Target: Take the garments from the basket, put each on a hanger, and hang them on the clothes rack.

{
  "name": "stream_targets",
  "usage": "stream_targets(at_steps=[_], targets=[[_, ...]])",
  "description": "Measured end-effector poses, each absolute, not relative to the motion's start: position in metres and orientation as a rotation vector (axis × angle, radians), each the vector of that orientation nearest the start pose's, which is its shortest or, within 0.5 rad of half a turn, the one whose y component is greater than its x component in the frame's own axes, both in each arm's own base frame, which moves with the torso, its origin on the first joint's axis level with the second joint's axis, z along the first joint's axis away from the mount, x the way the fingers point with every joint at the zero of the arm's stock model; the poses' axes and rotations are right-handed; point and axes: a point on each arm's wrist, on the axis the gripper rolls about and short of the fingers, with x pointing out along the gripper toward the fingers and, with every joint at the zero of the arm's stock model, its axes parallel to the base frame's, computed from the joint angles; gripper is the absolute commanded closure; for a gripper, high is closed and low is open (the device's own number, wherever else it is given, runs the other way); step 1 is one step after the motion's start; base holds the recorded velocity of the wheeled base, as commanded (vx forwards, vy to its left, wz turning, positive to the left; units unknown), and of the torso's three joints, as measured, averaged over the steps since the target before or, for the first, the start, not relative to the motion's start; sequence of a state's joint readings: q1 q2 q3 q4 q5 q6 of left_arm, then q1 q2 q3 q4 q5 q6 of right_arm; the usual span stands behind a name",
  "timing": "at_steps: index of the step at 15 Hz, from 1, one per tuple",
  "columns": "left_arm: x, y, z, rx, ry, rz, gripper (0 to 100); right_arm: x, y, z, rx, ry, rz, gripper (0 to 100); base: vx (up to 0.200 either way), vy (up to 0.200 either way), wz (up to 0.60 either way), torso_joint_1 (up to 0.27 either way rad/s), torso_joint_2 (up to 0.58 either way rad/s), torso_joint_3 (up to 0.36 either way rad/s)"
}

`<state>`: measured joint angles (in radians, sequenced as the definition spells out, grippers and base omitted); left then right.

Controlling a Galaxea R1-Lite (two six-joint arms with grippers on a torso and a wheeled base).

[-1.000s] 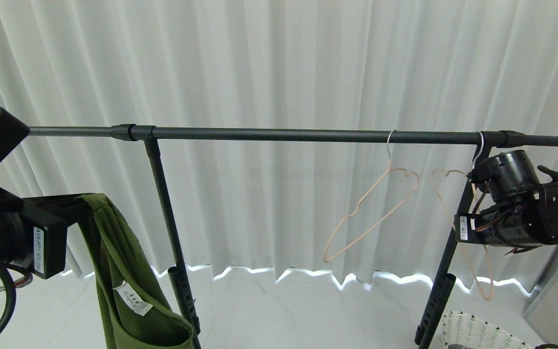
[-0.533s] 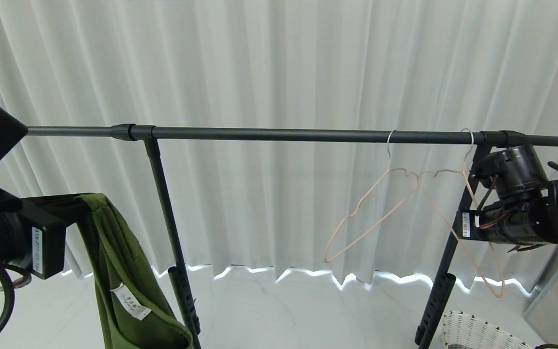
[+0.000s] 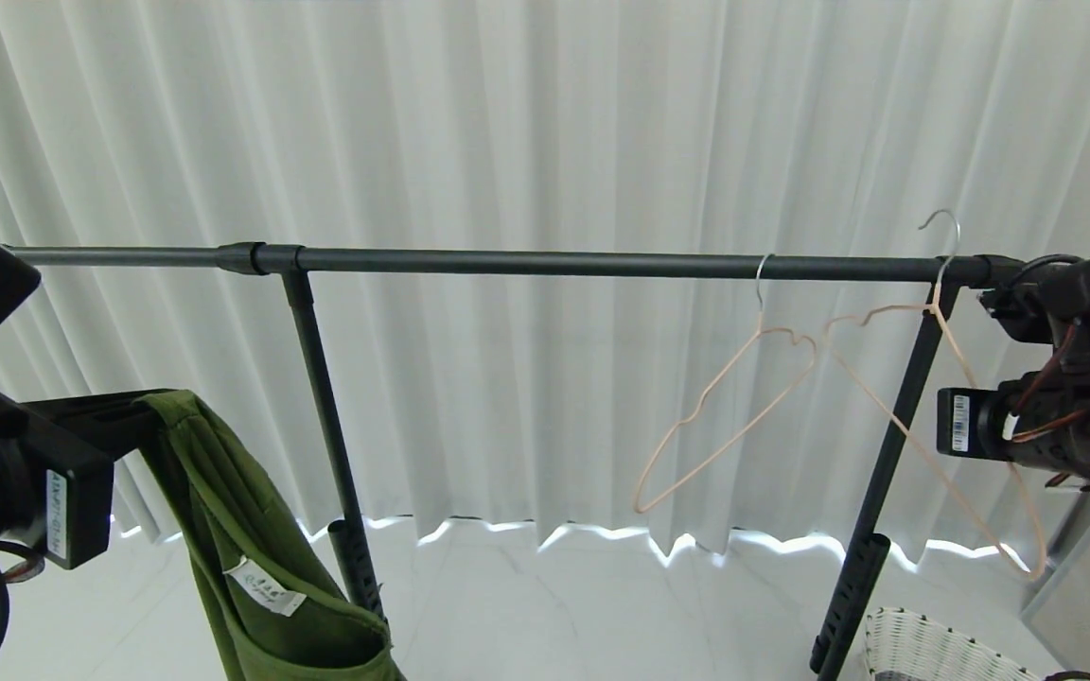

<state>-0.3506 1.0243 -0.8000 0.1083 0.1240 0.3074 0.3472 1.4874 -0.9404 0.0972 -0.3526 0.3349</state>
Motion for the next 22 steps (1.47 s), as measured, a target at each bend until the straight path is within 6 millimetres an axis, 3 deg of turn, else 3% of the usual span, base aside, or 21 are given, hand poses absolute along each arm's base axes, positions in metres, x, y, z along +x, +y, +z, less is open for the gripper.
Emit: stream_targets(at_steps=[3,10,15,18,22], targets=[[0.121,-0.04,0.255,0.393,0.262,-0.24,100,0.211,0.069,0.218,0.074,0.567,-0.092,100,0.0,0.0,0.0,0.0,0.0,0.0],[0.122,-0.038,0.247,0.433,0.291,-0.17,100,0.153,0.049,0.205,-0.005,0.553,-0.066,100,-0.2,0.0,0.0,0.0,0.0,0.005],[0.122,-0.038,0.246,0.457,0.292,-0.176,100,0.132,0.042,0.199,-0.029,0.541,-0.042,100,-0.2,0.0,0.0,0.002,0.0,0.002],[0.121,-0.038,0.244,0.458,0.299,-0.18,100,0.125,0.042,0.199,-0.025,0.521,-0.024,100,0.0,0.0,0.0,0.0,0.0,0.0],[0.12,-0.039,0.24,0.464,0.31,-0.185,100,0.115,0.056,0.203,-0.047,0.494,0.105,100,0.0,0.0,0.0,0.0,0.0,0.0]])
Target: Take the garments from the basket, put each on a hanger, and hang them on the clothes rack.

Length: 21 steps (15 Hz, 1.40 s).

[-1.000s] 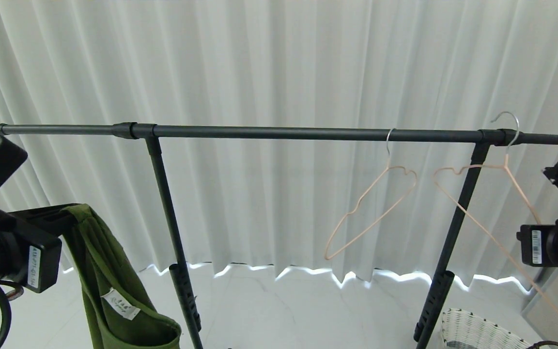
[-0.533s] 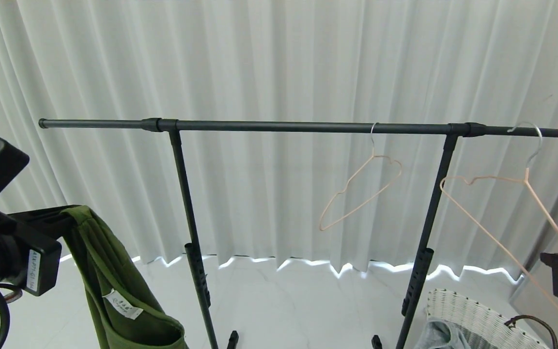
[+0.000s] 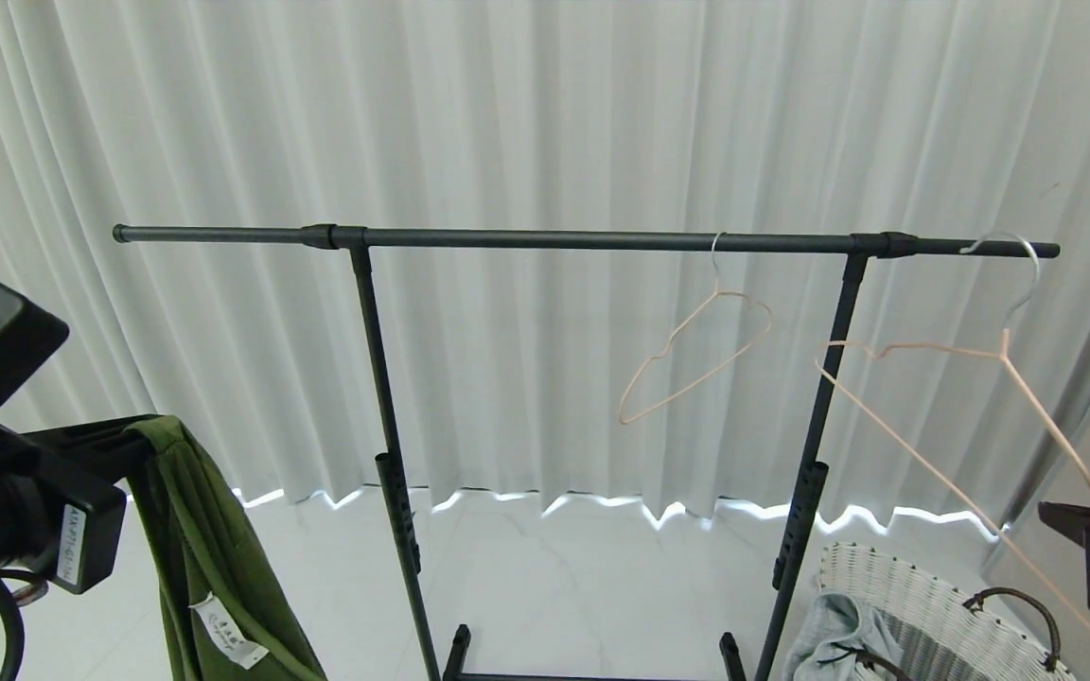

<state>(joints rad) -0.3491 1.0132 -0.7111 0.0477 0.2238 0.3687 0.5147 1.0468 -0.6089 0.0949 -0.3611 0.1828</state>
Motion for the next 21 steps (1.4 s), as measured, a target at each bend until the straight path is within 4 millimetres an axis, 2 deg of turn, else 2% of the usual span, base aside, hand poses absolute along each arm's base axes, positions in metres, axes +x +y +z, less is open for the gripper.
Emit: stream_targets(at_steps=[1,7,13,18,21], targets=[[0.121,-0.039,0.239,0.469,0.311,-0.187,100,0.111,0.061,0.203,-0.054,0.487,0.153,100,0.0,0.0,0.0,0.0,0.0,0.0],[0.124,-0.04,0.238,0.501,0.323,-0.19,100,0.094,0.09,0.206,-0.055,0.407,0.429,100,0.0,0.2,0.0,0.003,0.0,0.001],[0.124,-0.041,0.231,0.507,0.346,-0.209,100,0.084,0.119,0.202,-0.072,0.409,0.644,100,0.0,0.0,0.0,0.0,0.0,0.0],[0.132,-0.045,0.225,0.492,0.385,-0.211,100,0.049,0.155,0.195,-0.011,0.488,0.923,100,0.0,0.0,0.0,0.0,0.0,0.0],[0.138,-0.051,0.227,0.393,0.399,-0.211,100,0.03,0.181,0.193,0.044,0.504,1.086,100,0.0,0.0,0.0,0.0,0.0,0.0]])
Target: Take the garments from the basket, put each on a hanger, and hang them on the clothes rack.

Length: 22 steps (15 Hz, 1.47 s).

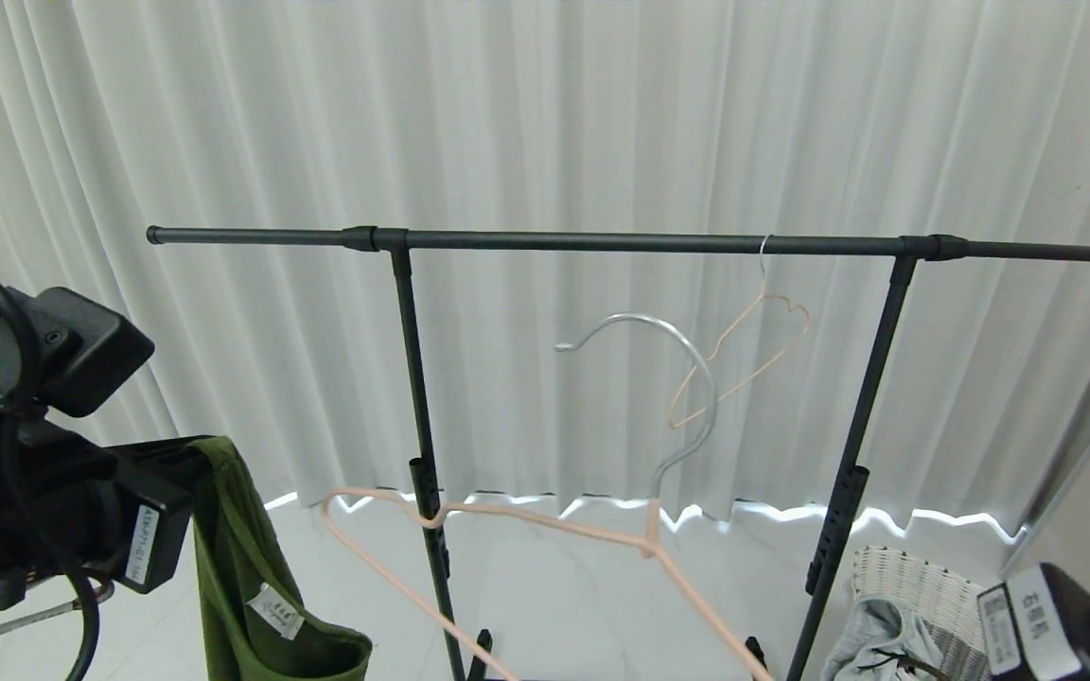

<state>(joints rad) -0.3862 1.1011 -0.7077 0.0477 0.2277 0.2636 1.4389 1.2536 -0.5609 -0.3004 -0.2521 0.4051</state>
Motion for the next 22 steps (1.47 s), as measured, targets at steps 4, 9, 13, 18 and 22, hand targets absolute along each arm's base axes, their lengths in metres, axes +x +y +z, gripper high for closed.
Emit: stream_targets(at_steps=[4,9,13,18,22], targets=[[0.148,-0.063,0.239,0.278,0.382,-0.195,100,0.026,0.202,0.184,0.033,0.522,1.14,100,0.0,0.0,0.0,0.0,0.0,0.0],[0.152,-0.069,0.238,0.287,0.393,-0.21,100,0.031,0.206,0.179,0.017,0.532,1.103,100,0.0,0.0,0.0,0.0,0.0,0.0],[0.152,-0.072,0.238,0.29,0.393,-0.231,100,0.045,0.213,0.179,0.054,0.502,1.055,100,0.0,0.0,0.0,0.0,0.0,0.0],[0.152,-0.074,0.237,0.292,0.397,-0.239,100,0.056,0.234,0.182,0.087,0.477,1.039,100,0.0,0.0,0.0,0.0,0.0,0.0],[0.153,-0.074,0.239,0.297,0.389,-0.215,100,0.051,0.24,0.179,0.071,0.491,1.058,100,0.0,0.0,0.0,0.0,0.0,0.0]])
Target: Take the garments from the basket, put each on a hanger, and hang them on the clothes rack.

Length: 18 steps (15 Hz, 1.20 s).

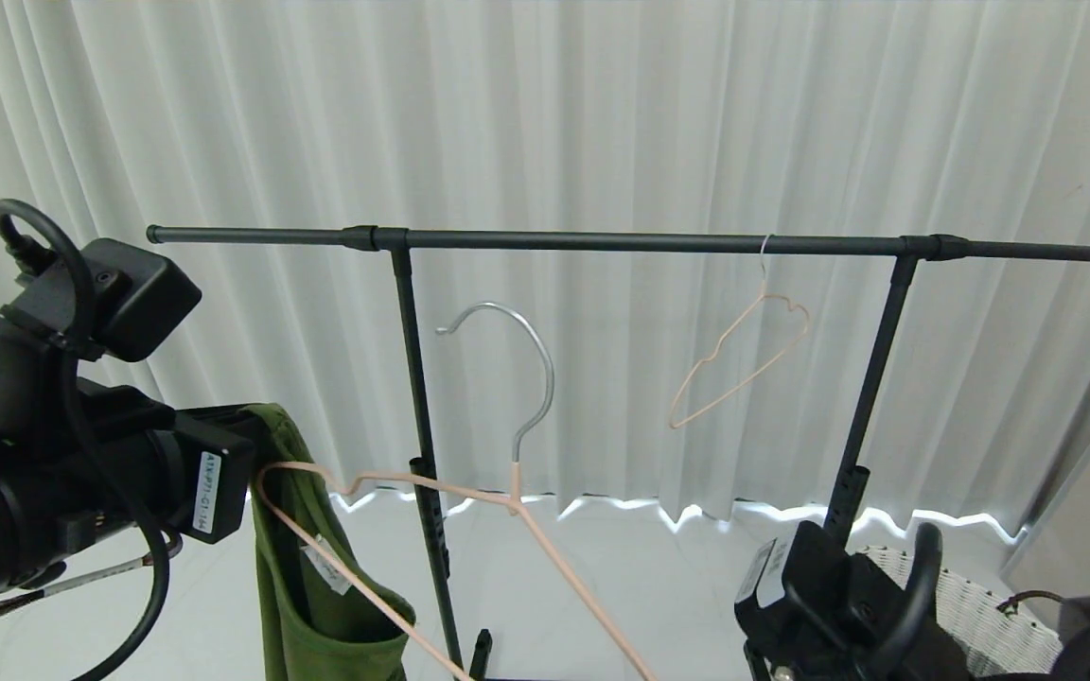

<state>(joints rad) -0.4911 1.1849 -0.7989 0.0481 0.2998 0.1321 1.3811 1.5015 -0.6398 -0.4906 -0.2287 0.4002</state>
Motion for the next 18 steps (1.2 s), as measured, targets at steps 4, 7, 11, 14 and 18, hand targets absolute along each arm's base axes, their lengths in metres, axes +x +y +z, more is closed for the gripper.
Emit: stream_targets(at_steps=[4,7,11,14,18], targets=[[0.153,-0.074,0.242,0.294,0.379,-0.205,100,0.051,0.245,0.173,0.053,0.498,1.032,100,0.0,0.0,0.0,0.0,0.0,0.0],[0.153,-0.073,0.242,0.3,0.38,-0.168,100,0.055,0.247,0.173,0.054,0.468,0.948,100,0.0,0.0,0.0,0.0,0.0,0.0],[0.151,-0.077,0.242,0.288,0.377,-0.186,100,0.058,0.253,0.177,0.087,0.44,0.925,100,0.0,0.0,0.0,0.0,0.0,0.0],[0.146,-0.087,0.243,0.268,0.37,-0.241,100,0.062,0.267,0.183,0.12,0.405,0.921,100,0.0,0.0,0.0,0.0,0.0,0.0],[0.144,-0.093,0.251,0.209,0.346,-0.262,100,0.068,0.28,0.175,0.1,0.415,0.896,100,0.0,0.0,0.0,0.0,0.0,0.0]])
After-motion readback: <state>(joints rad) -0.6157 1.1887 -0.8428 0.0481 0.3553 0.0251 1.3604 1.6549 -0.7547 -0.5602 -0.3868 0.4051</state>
